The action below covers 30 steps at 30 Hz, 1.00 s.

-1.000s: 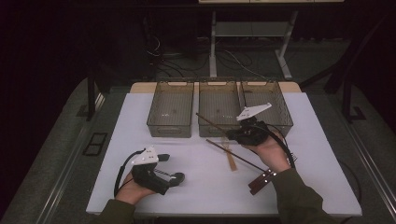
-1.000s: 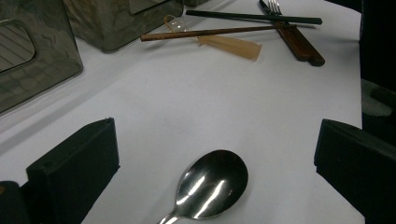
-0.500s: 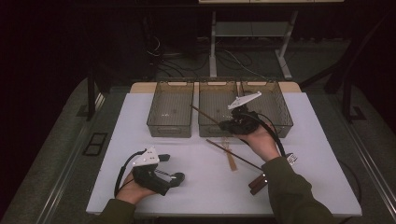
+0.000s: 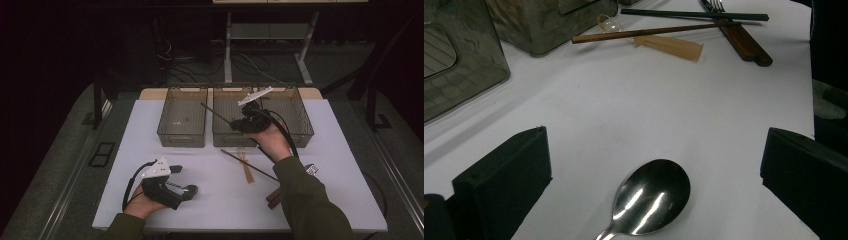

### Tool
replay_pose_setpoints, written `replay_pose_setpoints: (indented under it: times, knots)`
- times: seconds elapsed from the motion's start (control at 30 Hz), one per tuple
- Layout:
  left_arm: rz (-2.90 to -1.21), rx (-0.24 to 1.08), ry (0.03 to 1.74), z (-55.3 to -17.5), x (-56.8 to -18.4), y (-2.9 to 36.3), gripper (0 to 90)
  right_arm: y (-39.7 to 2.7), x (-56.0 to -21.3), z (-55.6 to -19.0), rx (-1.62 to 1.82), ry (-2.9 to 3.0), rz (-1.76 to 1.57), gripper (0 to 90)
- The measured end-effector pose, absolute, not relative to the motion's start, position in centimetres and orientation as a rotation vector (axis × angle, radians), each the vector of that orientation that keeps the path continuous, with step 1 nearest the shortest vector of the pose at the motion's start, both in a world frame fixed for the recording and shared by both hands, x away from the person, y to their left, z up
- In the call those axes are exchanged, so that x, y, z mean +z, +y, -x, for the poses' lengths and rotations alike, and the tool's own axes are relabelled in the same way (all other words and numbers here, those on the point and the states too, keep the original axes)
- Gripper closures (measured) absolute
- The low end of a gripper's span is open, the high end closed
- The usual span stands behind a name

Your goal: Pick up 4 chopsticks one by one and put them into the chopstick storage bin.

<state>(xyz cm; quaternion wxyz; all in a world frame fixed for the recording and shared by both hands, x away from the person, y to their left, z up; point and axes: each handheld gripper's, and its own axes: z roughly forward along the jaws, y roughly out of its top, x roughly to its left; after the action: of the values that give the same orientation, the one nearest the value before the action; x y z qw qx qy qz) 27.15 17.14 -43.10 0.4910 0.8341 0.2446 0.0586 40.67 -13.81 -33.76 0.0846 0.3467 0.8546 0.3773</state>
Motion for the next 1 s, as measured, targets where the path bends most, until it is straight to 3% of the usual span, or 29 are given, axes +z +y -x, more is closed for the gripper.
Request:
replay_pose_setpoints:
  times: [0.5, 1.0]
  knots:
    - [-2.021, 0.138, 0.588, -27.1, -43.1, 17.0, 0.0, -10.7, -32.3, -43.1, 1.097, 2.544, -1.022, 84.4]
    - [-2.018, 0.14, 0.579, -27.1, -43.0, 17.1, 0.0, -6.6, -33.3, -46.4, 1.039, 2.566, -1.067, 84.4]
